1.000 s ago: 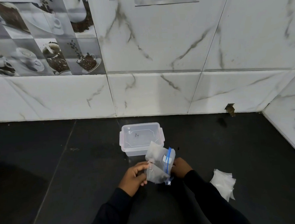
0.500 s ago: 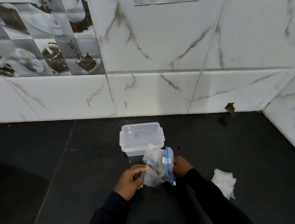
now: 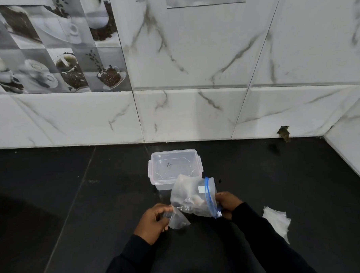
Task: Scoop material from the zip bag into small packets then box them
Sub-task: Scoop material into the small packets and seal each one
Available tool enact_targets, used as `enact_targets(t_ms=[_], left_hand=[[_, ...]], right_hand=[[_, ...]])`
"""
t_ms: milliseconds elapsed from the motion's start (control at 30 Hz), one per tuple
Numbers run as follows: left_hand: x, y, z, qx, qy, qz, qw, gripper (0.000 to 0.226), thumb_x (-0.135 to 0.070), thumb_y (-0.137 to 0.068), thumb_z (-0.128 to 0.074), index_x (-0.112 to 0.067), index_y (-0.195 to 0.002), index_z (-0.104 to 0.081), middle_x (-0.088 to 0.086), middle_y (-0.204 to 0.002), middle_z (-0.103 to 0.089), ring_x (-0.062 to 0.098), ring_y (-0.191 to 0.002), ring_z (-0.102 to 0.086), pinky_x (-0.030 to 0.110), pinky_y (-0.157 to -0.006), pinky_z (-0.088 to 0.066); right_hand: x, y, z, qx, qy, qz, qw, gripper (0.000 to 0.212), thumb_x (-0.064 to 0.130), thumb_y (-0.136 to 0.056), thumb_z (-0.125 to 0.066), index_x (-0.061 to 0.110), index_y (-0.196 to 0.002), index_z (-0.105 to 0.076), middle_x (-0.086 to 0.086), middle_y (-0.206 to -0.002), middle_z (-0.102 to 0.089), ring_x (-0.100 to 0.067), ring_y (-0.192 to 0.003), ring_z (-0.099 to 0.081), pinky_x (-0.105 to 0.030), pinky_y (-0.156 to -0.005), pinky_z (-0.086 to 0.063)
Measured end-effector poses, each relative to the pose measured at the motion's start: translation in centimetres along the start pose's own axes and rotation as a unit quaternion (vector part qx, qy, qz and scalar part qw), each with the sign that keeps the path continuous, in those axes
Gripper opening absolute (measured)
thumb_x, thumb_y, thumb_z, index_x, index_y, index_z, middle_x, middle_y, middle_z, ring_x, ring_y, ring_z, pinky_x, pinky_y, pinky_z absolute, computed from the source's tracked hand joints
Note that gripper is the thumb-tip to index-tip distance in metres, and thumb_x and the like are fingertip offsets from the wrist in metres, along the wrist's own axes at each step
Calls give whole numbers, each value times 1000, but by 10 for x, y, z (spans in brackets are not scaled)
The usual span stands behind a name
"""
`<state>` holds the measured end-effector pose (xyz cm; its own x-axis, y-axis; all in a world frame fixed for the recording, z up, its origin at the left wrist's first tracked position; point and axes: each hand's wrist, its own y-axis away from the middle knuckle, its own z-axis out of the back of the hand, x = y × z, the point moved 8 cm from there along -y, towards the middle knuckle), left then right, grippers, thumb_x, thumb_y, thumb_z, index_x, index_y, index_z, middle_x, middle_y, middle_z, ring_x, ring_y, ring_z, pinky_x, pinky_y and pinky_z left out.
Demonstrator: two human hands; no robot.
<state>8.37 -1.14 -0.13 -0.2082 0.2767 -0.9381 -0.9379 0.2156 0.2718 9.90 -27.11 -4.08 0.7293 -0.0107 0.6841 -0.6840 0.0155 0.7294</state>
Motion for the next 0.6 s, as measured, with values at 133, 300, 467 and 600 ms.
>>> enact_targets(t_ms=[133, 300, 467, 600], left_hand=[[31, 2, -9, -1, -17, 40, 999, 30, 10, -87, -57, -11, -101, -73, 13, -99, -64, 14, -60, -60, 27, -55, -51], [31, 6, -8, -57, -60, 25, 996, 42, 12, -77, -62, -24, -93, -75, -12, -96, -68, 8, -90, -68, 28, -84, -57], [2, 22, 1, -117, -93, -28, 988, 40, 11, -73, -69, -28, -82, -77, -11, -94, -70, 8, -85, -67, 15, -78, -54], [-15, 34, 4, -145, -101, -61, 982, 33, 11, -74, -69, -19, -81, -79, -18, -91, -70, 3, -85, -68, 9, -75, -50]], right_hand=[[32, 7, 5, -40, 146, 75, 986, 15, 6, -84, -66, -7, -86, -73, -7, -56, -63, -10, -40, -55, -19, -43, -46], [52, 14, -2, -65, 356, 122, 924, 26, 14, -82, -62, 19, -58, -71, 11, -55, -59, 0, -58, -55, -23, -68, -45], [43, 13, 17, -152, 385, 117, 903, 22, 33, -67, -59, 40, -46, -64, 6, -74, -57, -28, -92, -54, -39, -87, -41], [42, 39, 35, -169, 304, 111, 931, 34, 20, -74, -74, 17, -44, -61, 2, -48, -54, -15, -54, -50, -26, -55, -44]])
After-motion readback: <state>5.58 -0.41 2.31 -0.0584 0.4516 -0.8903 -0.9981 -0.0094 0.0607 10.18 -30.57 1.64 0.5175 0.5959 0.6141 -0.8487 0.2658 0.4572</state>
